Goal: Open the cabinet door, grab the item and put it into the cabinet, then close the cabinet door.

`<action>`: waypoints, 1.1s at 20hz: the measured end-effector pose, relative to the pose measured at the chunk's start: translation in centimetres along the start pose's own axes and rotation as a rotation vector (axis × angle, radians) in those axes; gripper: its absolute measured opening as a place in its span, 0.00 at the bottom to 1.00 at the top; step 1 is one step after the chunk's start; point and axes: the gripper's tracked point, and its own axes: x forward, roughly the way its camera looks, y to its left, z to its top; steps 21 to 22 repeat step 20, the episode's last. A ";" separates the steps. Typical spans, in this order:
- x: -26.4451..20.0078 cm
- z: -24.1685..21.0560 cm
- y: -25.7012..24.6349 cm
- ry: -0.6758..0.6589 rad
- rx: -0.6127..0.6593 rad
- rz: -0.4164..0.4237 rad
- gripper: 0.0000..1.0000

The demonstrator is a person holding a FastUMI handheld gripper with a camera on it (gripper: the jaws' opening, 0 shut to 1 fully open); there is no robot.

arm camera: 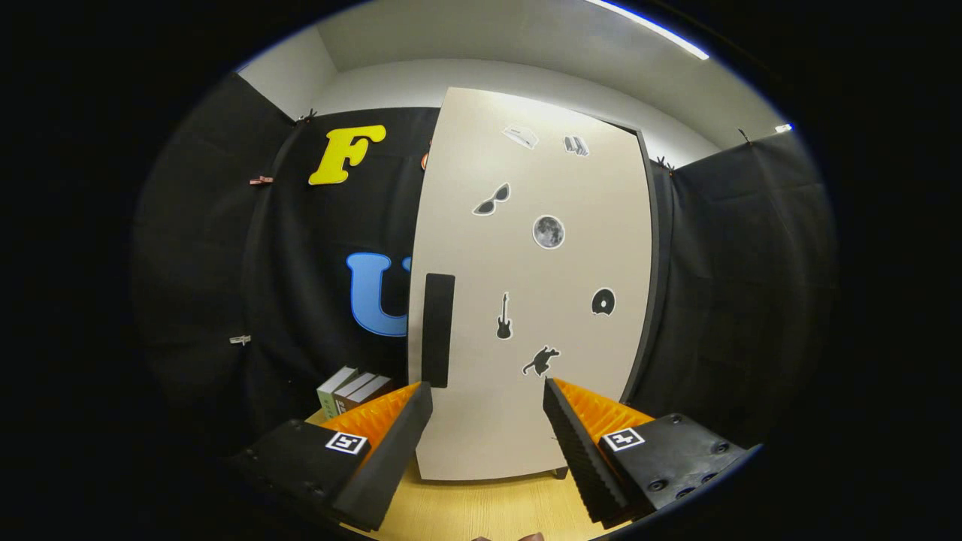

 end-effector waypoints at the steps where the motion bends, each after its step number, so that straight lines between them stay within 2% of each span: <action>1: 0.3 0.2 -0.1 -0.003 0.000 -0.007 0.97; 11: 1.8 0.8 1.9 0.008 0.053 0.028 0.97; 13: 2.0 1.6 1.4 -0.009 0.037 0.018 0.97; 18: 2.7 2.3 -0.5 -0.029 0.101 -0.004 0.97; 22: 3.1 2.0 -1.1 -0.035 0.107 0.007 0.97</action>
